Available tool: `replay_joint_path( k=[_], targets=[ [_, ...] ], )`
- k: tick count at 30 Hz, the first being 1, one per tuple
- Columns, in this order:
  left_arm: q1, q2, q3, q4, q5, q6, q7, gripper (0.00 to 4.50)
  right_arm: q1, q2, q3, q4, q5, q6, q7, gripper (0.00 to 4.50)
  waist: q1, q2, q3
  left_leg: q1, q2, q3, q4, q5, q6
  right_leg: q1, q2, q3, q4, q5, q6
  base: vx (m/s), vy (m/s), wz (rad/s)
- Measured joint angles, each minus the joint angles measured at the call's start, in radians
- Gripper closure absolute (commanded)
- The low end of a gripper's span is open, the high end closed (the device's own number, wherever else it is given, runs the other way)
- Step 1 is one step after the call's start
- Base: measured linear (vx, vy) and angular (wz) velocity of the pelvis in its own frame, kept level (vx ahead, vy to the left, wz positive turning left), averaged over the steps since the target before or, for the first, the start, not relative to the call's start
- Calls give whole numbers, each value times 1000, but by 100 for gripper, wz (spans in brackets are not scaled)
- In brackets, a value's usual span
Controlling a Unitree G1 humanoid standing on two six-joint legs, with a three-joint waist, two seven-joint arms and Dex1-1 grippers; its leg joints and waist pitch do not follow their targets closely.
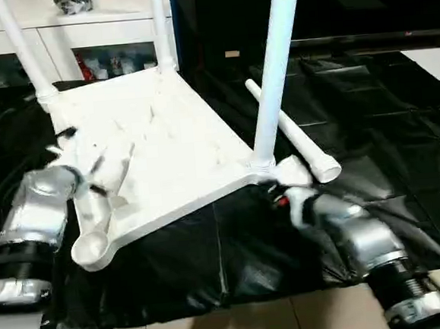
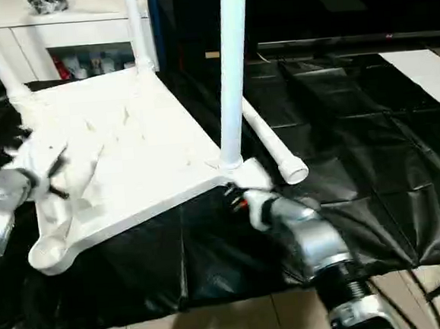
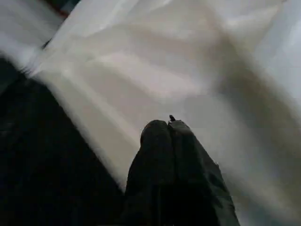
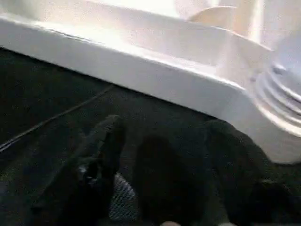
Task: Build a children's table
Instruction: Rotate table base
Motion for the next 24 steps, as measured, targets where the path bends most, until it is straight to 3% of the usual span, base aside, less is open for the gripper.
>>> replay_joint_path(
  k=[7, 10, 17, 21, 24],
  targets=[
    [33, 27, -6, -19, 9, 40, -33, 450, 22, -34, -1, -55, 14, 4, 41, 238, 23, 0, 0, -3, 0, 1, 1, 0, 0, 1, 0, 1, 0, 5, -6, 0, 0, 0],
    [48, 29, -60, -18, -7, 50, -135, 450, 11, -19, -1, -30, 11, 2, 20, 256, 25, 2, -2, -4, 0, 2, 0, 0, 0, 1, 0, 1, 0, 4, -6, 0, 0, 0],
    [58, 91, -148, -2, 10, 40, -287, 450, -50, 39, -1, 75, -12, -6, -66, 320, 8, 2, -2, -4, 0, 2, 0, 0, -1, -1, 0, 1, 1, 3, -4, 0, 0, 0],
    [73, 160, -187, -65, 8, 72, -421, 450, -89, 68, -2, 157, -17, -39, -98, 345, -8, 2, -2, -2, 0, 1, 0, 0, -1, -2, 0, 1, 2, 4, -5, 0, 0, 0],
    [98, 187, -205, -123, -27, 88, -525, 450, -124, 78, -6, 240, -29, -71, -129, 370, -7, 2, -2, 0, 0, 1, 0, -1, -2, -2, 0, 1, 2, 5, -7, 0, 0, 0]
  ],
)
